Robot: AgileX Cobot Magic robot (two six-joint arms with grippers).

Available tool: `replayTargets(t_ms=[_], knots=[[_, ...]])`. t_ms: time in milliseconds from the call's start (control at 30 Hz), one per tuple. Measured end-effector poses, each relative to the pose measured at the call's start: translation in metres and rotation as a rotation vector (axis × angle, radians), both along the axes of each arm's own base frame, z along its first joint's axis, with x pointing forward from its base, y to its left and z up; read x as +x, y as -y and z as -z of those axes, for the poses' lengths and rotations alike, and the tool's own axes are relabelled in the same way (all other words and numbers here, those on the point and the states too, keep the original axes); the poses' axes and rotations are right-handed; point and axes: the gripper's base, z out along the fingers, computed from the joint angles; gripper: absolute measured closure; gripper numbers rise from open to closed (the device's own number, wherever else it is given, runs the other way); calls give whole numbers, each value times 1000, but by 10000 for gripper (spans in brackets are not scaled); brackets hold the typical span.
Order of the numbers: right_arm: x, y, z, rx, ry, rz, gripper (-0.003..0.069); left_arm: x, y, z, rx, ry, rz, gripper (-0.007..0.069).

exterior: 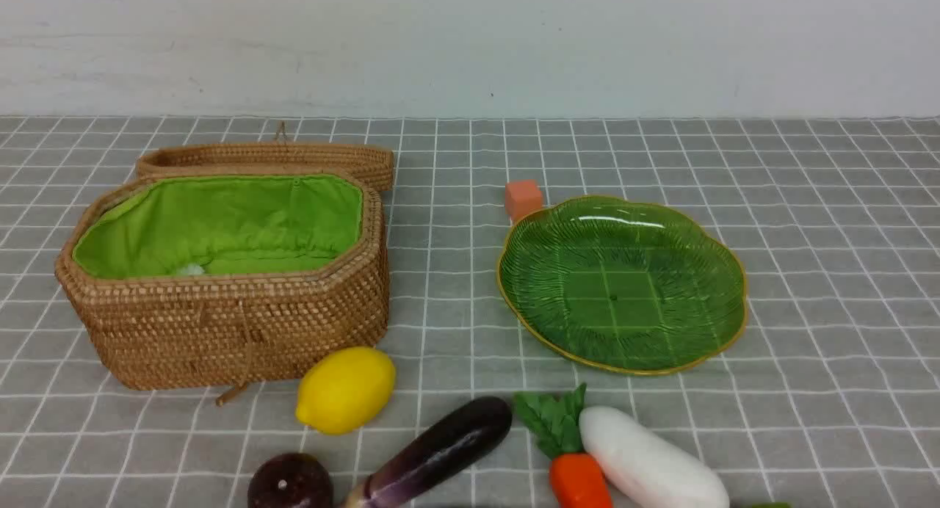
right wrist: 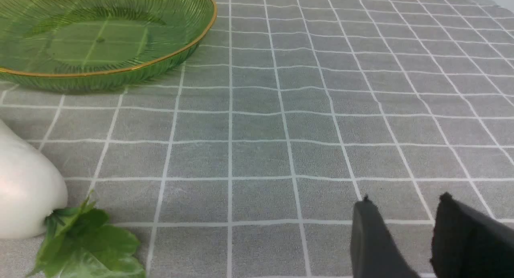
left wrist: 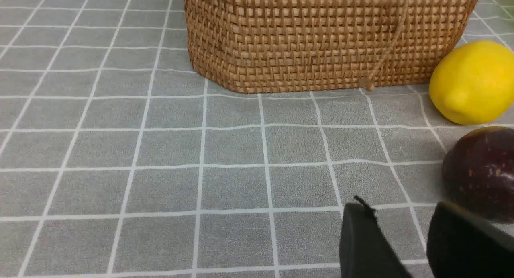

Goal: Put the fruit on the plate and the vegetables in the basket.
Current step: Grab a mangosteen with your left arm and put it on the plate on the right

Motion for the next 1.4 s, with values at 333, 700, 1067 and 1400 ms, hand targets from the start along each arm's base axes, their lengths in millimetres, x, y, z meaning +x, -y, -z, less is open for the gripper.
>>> replayTargets(t_ms=[333,700,1067,1400], knots=[[0,0,0,0,0,0,419,0,0,0,0,0,0,386],[0,0,0,0,0,0,419,0,0,0,0,0,0,386],[0,0,0,0,0,0,419,0,0,0,0,0,0,386],[0,0,0,0,0,0,419,2,1,-7,-20,83,2,386]])
